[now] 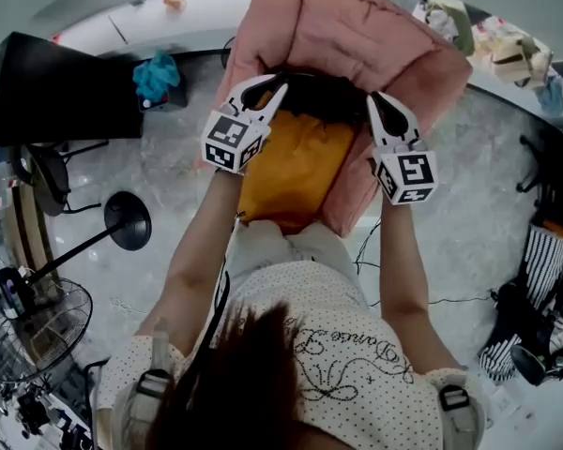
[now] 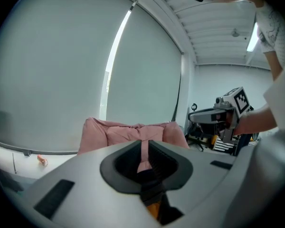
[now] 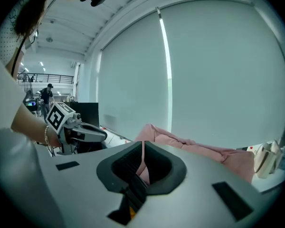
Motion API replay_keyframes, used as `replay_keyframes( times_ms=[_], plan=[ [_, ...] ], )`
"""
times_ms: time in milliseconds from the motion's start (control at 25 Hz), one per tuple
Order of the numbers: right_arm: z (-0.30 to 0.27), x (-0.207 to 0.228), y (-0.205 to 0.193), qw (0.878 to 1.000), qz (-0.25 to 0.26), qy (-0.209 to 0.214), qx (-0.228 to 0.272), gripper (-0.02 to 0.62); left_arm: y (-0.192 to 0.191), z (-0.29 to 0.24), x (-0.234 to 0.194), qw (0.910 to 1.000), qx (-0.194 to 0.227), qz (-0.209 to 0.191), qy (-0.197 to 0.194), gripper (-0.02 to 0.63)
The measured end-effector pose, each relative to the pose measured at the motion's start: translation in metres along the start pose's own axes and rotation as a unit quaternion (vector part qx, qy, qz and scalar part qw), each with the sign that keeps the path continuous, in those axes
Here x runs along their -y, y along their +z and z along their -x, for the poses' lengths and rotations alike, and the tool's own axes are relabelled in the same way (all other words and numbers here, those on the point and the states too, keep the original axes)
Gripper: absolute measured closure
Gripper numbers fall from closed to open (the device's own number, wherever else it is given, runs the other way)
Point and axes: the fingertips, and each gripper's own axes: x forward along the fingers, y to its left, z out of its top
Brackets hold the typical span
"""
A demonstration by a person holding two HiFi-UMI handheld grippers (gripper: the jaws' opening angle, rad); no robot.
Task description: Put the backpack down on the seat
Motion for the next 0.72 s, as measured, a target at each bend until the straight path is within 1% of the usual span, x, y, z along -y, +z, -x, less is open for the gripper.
replay_keyframes(
  times_ms=[80, 240, 440, 600, 720],
  plan=[
    [0.008, -0.001, 0.009, 1.0, -0.001, -0.009, 0.007, 0.582, 0.012, 0.006, 0.006, 0.9999, 0.013, -0.001, -0.002, 0.584],
    [0.025, -0.005, 0.023, 1.0, -0.015, -0.018, 0.021, 0.584, 0.032, 0.017, 0.019, 0.9996, 0.026, -0.004, -0.01, 0.6],
    [0.043, -0.013, 0.045, 0.999, -0.012, -0.021, 0.036, 0.584, 0.047, 0.03, 0.03, 0.9993, 0.024, -0.024, -0.018, 0.6],
    [0.051, -0.02, 0.057, 0.999, -0.001, -0.025, 0.039, 0.584, 0.061, 0.044, 0.029, 0.9989, 0.038, -0.022, -0.018, 0.601],
    [0.059, -0.023, 0.066, 0.999, -0.004, -0.026, 0.046, 0.584, 0.073, 0.054, 0.029, 0.9983, 0.05, -0.025, -0.015, 0.6]
  ],
)
